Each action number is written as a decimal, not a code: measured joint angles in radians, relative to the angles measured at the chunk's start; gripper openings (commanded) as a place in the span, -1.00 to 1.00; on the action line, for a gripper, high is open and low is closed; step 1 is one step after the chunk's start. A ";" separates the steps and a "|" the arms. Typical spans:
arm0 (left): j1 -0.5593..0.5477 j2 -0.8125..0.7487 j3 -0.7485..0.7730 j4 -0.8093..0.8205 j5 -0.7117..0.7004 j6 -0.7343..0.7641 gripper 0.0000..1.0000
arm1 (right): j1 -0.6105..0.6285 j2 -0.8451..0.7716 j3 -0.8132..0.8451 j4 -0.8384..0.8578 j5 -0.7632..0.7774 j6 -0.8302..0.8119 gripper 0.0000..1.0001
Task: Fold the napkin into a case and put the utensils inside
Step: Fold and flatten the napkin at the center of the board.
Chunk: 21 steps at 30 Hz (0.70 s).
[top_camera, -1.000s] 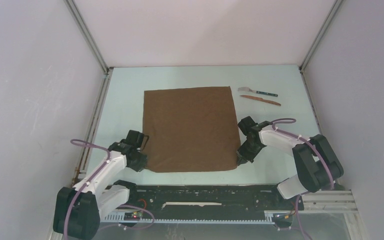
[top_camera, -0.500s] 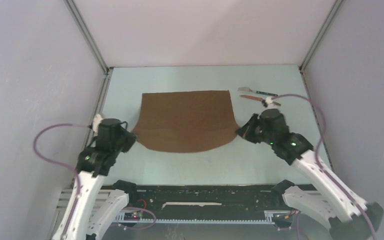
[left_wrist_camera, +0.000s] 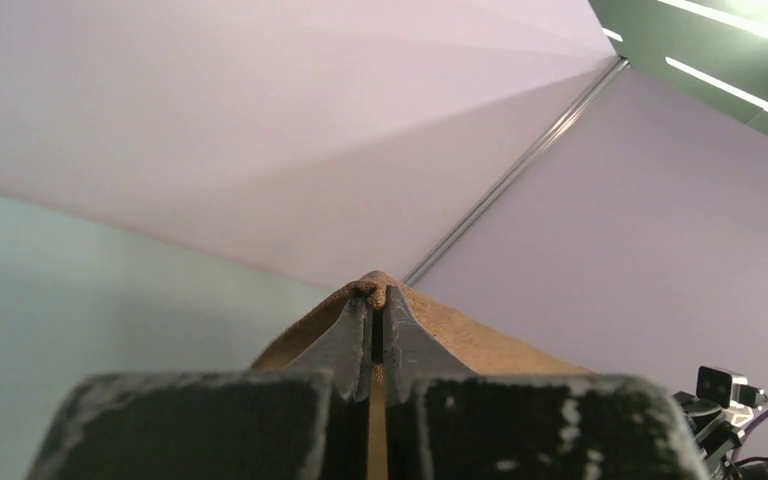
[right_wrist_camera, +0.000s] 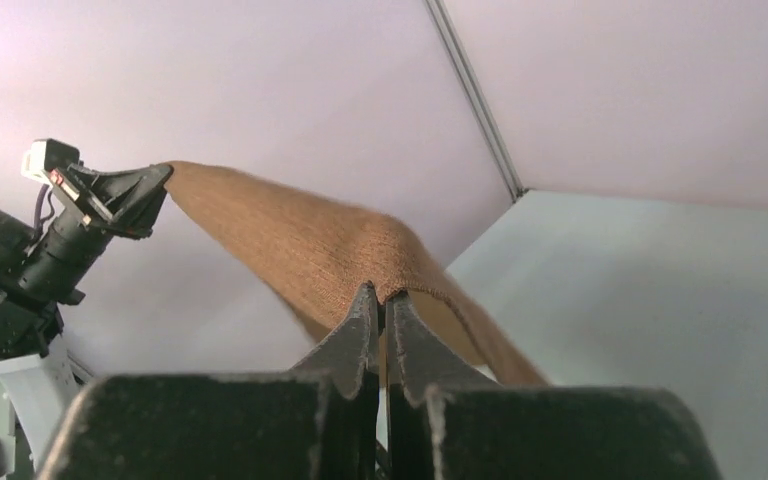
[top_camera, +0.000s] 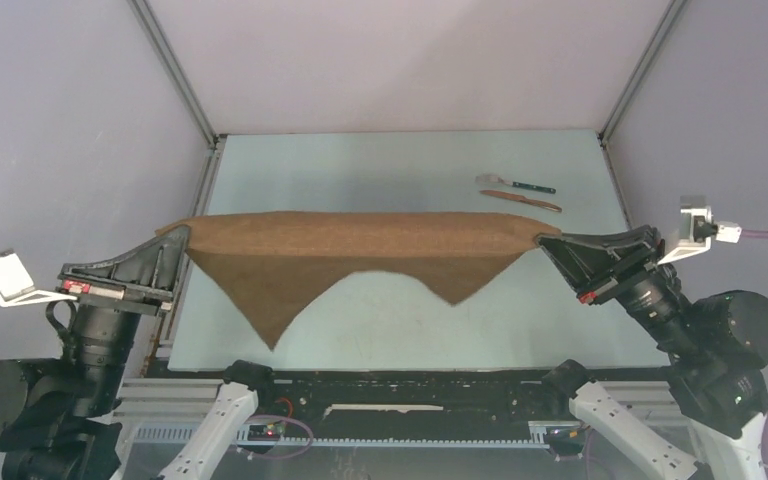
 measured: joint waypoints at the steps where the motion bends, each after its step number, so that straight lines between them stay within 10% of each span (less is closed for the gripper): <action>1: 0.000 0.000 0.011 0.011 0.002 0.007 -1.00 | 0.000 0.003 0.008 0.008 0.003 0.000 -1.00; 8: 0.001 0.128 -0.030 0.018 -0.103 0.027 -1.00 | -0.029 0.248 0.088 -0.008 0.151 0.006 -1.00; 21: 0.221 1.024 -0.210 0.142 -0.030 0.066 -1.00 | -0.315 1.194 0.150 0.047 0.035 0.035 -1.00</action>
